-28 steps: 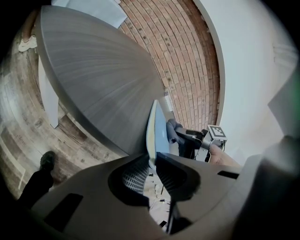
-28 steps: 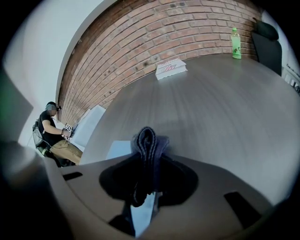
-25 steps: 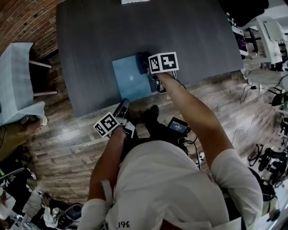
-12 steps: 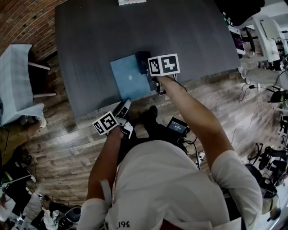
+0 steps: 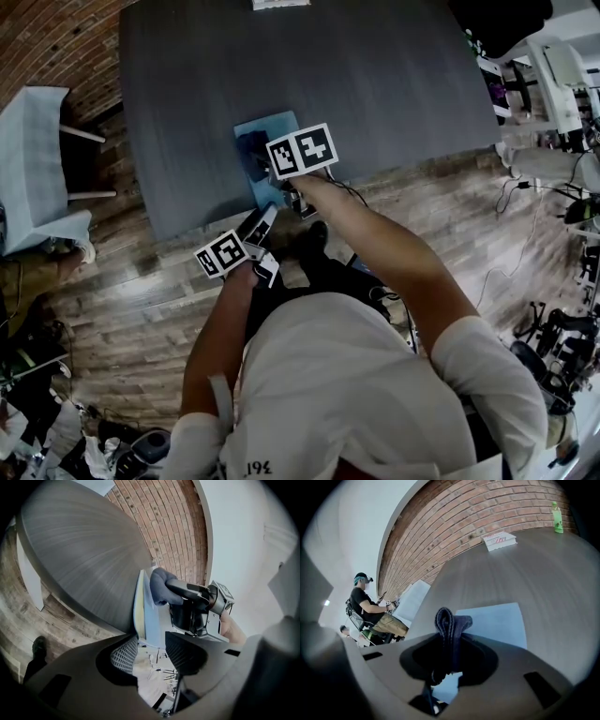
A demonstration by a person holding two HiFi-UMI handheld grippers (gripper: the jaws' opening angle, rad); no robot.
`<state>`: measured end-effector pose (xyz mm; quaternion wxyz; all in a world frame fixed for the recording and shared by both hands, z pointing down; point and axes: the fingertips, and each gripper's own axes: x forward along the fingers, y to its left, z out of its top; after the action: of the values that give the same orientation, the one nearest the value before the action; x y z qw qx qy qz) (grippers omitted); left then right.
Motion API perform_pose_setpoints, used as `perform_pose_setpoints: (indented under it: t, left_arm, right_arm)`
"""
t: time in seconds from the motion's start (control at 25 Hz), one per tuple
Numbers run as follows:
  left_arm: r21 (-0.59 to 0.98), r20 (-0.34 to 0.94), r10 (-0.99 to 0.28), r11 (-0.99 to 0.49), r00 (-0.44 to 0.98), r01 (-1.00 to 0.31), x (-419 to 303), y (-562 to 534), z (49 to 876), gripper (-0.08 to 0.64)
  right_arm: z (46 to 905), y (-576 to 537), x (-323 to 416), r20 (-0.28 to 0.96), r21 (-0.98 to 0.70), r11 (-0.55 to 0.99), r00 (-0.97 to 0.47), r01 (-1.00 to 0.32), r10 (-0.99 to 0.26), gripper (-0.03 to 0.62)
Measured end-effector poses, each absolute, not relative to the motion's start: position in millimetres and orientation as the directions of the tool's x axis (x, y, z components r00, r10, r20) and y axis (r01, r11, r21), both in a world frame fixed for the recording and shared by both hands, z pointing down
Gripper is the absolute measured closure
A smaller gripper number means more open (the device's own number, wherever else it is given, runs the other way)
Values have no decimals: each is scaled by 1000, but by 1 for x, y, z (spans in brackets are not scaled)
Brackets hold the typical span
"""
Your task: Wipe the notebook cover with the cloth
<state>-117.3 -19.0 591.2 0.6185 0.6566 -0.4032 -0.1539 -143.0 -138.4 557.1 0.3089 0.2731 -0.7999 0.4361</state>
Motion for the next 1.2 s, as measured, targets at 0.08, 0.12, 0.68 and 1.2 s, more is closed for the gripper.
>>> perform_pose_setpoints:
  t: [0.08,0.12,0.68,1.2]
  left_arm:
    - [937,295,-721,90,627,-338,-117,-20,591,382]
    - [937,295,-721,91,626,-337,-117,-20,591,382]
    - [938,298,-726,102,620,-332,-117,-18,594,380]
    - [964,195,-755,31,626,-264,-117,-18,586,334]
  right_arm:
    - [564,-131,-152,733,-552,456,-667,-698,-135,486]
    - [570,-128,-152,742,-551,451,-660,-702,-122,486]
    - [589,-133,-96,799,-467,439,-579,-768,-163,485]
    - [589,-143,-30,832,-390,407,-506,-826,-230,483]
